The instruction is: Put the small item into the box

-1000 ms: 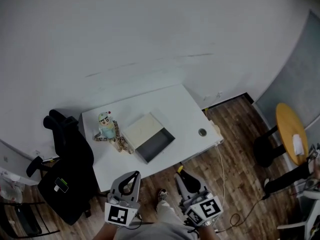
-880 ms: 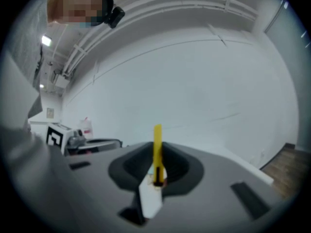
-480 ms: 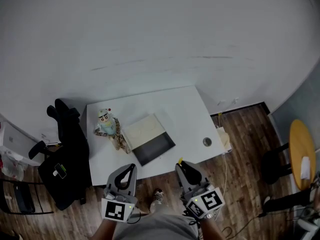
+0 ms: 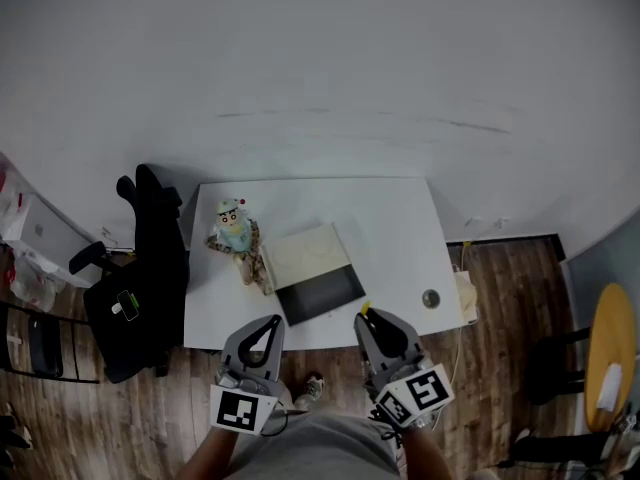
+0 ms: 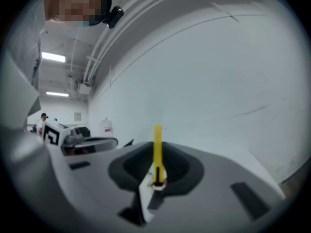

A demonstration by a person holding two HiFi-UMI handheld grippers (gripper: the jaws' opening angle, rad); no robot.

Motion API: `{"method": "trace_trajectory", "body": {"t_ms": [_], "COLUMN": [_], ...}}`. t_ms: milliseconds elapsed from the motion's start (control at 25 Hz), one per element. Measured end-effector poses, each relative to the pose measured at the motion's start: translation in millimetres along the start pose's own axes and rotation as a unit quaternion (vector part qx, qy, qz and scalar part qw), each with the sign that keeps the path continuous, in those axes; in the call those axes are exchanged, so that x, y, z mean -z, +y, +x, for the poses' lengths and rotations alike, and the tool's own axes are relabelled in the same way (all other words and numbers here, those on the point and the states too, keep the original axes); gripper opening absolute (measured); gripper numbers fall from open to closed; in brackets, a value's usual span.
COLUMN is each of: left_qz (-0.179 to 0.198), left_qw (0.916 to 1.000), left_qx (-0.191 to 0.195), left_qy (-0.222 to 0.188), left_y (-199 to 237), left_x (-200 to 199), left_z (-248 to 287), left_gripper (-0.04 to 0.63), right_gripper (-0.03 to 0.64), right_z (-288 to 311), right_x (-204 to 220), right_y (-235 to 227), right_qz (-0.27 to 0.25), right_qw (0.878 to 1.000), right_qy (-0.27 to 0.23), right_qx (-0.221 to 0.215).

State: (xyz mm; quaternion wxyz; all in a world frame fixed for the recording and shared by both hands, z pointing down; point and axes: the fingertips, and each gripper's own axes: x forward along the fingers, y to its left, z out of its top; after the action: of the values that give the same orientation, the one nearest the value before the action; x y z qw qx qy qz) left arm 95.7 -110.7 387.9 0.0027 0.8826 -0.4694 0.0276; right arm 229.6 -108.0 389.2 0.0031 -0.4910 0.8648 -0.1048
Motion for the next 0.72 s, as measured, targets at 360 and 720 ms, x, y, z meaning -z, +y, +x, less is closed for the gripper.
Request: {"method": "trace_trajectory", "body": {"t_ms": [360, 720], "left_qz": [-0.004, -0.014], "left_qw": [0.9995, 0.9992], "left_qx": [-0.029, -0.034], "left_qy": [0.008, 0.019], "left_y": [14.4, 36.0], "left_x": [5.8, 21.7], "left_z": [5.6, 20.4], "left_gripper": [0.031, 0.031], "right_gripper": [0.078, 0.078], "right_z": [27.7, 64.5], "right_x": [7.4, 25.8], "right_y": [-5.2, -1.6], "right_qz": [-0.007, -0.02], "right_qw": [0.999, 0.997], "right_qy": [0.021, 0.061], "right_qx": [-0.03, -0.048]}}
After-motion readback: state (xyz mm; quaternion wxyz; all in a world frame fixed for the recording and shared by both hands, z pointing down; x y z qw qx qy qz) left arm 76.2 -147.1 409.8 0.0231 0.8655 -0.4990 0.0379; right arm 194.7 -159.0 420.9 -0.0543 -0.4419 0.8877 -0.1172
